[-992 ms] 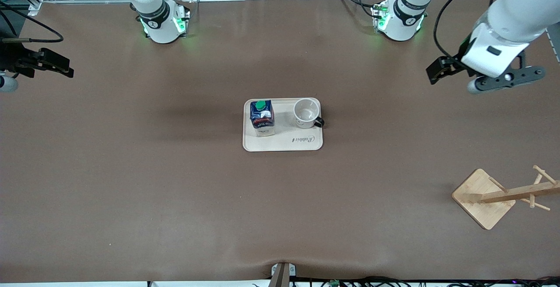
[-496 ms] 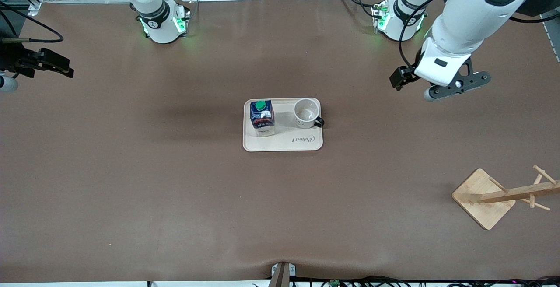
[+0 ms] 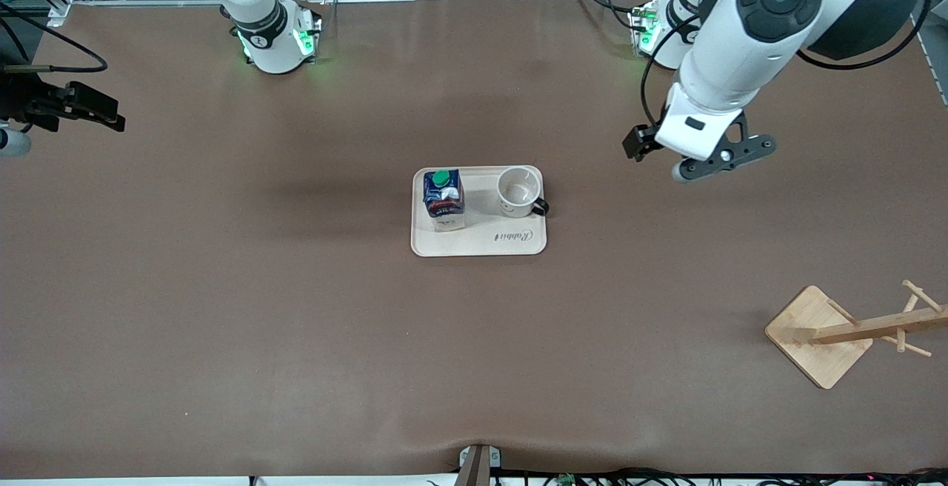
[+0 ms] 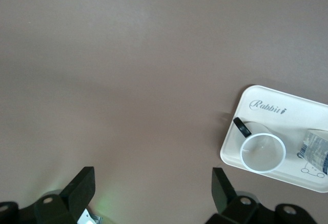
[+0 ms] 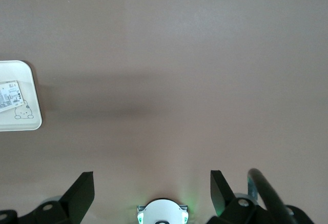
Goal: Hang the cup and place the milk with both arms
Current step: 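Move the left gripper over the white mug on the tray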
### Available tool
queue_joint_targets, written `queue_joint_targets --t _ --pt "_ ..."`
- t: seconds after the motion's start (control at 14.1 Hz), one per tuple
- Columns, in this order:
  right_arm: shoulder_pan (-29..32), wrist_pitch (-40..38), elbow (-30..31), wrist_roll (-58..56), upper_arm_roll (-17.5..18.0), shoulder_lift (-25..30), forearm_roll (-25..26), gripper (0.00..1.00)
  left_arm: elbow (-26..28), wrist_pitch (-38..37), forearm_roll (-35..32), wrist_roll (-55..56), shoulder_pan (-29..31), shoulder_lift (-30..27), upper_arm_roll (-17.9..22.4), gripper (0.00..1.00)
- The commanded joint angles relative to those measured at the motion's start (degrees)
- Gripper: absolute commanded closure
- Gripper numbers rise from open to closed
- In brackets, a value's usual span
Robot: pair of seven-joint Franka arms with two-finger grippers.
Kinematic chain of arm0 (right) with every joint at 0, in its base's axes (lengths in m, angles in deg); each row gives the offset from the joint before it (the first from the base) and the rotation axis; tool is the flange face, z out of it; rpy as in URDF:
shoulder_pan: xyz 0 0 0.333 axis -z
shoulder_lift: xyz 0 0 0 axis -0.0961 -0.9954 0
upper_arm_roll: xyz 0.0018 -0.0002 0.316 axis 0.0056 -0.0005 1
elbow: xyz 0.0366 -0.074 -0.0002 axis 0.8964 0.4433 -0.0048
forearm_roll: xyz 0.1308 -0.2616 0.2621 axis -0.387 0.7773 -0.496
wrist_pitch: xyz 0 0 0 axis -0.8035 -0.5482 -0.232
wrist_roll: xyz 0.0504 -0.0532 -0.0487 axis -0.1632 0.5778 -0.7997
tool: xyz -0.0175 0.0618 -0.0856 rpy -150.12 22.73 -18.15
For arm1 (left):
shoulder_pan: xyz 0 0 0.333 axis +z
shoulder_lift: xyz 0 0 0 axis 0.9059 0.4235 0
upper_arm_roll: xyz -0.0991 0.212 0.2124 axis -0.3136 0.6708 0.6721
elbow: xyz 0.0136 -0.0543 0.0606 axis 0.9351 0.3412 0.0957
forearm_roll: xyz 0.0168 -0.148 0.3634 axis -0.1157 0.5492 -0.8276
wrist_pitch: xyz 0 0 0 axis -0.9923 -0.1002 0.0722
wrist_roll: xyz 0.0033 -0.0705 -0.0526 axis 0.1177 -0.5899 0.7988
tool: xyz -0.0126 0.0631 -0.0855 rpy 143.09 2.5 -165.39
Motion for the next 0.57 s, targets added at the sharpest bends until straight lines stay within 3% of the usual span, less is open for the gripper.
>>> queue_joint_targets --t 0.0,0.5 --pt "0.4 -0.4 -0.2 0.4 0.3 -0.1 -1.2 0.0 0.3 0.9 0.1 1.4 -0.2 0.1 -0.7 0.0" --pt "0.8 -0.5 0.0 0.4 0.2 -0.1 -1.5 0.0 3.0 6.8 0.1 7.0 -2.6 2.4 -0.7 0.0"
